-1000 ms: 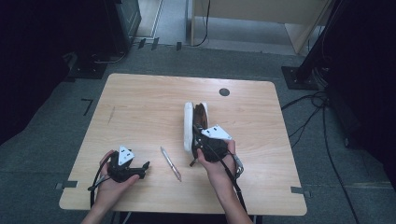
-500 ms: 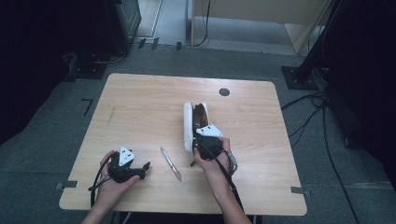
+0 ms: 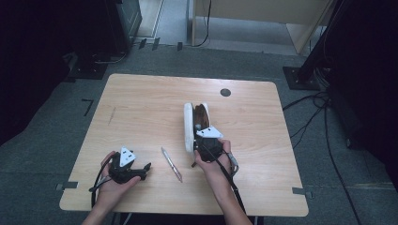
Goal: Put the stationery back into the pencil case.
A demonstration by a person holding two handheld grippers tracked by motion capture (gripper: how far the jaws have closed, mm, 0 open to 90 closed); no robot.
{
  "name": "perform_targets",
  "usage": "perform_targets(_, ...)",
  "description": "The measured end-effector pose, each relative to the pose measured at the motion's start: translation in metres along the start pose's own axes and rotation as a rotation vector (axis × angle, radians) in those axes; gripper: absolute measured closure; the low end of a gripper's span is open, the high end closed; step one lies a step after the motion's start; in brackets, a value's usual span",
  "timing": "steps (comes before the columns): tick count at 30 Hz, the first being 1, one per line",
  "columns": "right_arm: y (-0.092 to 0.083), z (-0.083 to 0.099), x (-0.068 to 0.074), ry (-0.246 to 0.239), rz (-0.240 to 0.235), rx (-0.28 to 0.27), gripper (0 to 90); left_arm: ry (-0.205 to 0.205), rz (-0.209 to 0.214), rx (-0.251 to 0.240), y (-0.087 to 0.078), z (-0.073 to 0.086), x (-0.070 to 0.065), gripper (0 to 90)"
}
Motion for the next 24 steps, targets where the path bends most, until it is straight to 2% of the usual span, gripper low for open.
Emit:
perform_targets(5, -0.003, 0.0, -0.002, 0.022, -0.018, -0.006, 71.5, -0.002, 0.0, -0.002, 0.0, 0.0, 0.0, 13.6)
perform_targets(9, -0.005, 0.001, -0.002, 0.022, -0.009, -0.017, 71.8, -0.002, 0.0, -0.002, 0.0, 0.0, 0.0, 13.7)
perform_targets(17, -0.013, 0.002, -0.004, 0.008, 0.014, -0.025, 72.8, 0.002, 0.0, -0.001, 0.0, 0.0, 0.0, 13.7)
perform_targets(24, -0.014, 0.005, -0.004, -0.019, 0.028, 0.007, 73.8, -0.003, -0.001, -0.003, 0.0, 0.0, 0.0, 13.7)
Point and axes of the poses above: each handheld gripper's, and its own axes: y roughly forward along the jaws, z roughly out of its underside, x roughly to its left, the point moved 6 cm from there along y, roughly forward along the jaws, and after that the axes turned 3 degrees about -y, right-handed, at the moved point
